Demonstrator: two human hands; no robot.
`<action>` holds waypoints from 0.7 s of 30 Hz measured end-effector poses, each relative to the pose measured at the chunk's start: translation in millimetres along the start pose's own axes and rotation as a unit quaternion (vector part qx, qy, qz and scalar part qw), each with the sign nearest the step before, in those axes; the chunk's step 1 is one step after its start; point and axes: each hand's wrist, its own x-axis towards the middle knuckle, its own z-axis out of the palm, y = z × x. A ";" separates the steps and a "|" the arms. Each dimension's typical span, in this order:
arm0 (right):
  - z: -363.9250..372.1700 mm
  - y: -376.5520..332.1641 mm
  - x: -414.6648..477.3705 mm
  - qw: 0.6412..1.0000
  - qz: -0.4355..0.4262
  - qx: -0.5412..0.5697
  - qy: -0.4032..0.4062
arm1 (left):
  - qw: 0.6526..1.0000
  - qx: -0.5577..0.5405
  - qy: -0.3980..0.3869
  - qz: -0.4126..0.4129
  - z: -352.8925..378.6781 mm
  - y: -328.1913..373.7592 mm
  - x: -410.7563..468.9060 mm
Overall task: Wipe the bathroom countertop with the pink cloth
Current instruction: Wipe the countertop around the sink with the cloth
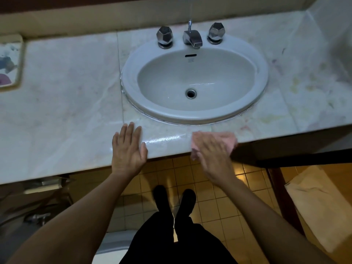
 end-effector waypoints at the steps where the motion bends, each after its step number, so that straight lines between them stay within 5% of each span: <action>1: -6.9 14.0 -0.6 0.999 0.040 0.002 0.013 | 1.000 0.000 0.000 0.000 0.3 0.0 -0.1; 6: 1.1 -31.1 21.4 0.975 0.205 -0.004 0.086 | 1.000 -0.004 -0.008 0.000 0.4 0.0 -0.1; 11: 23.0 -112.8 21.9 1.000 -0.005 0.017 -0.013 | 1.000 -0.016 -0.014 0.005 -1.5 -2.0 0.1; 14: 9.1 -71.0 11.2 0.999 -0.020 0.016 -0.033 | 1.000 -0.020 -0.017 0.012 -2.0 -4.3 -0.3; 21: -57.2 75.7 -1.6 0.976 0.219 0.009 0.016 | 0.999 -0.033 -0.036 0.016 -0.3 -7.1 0.4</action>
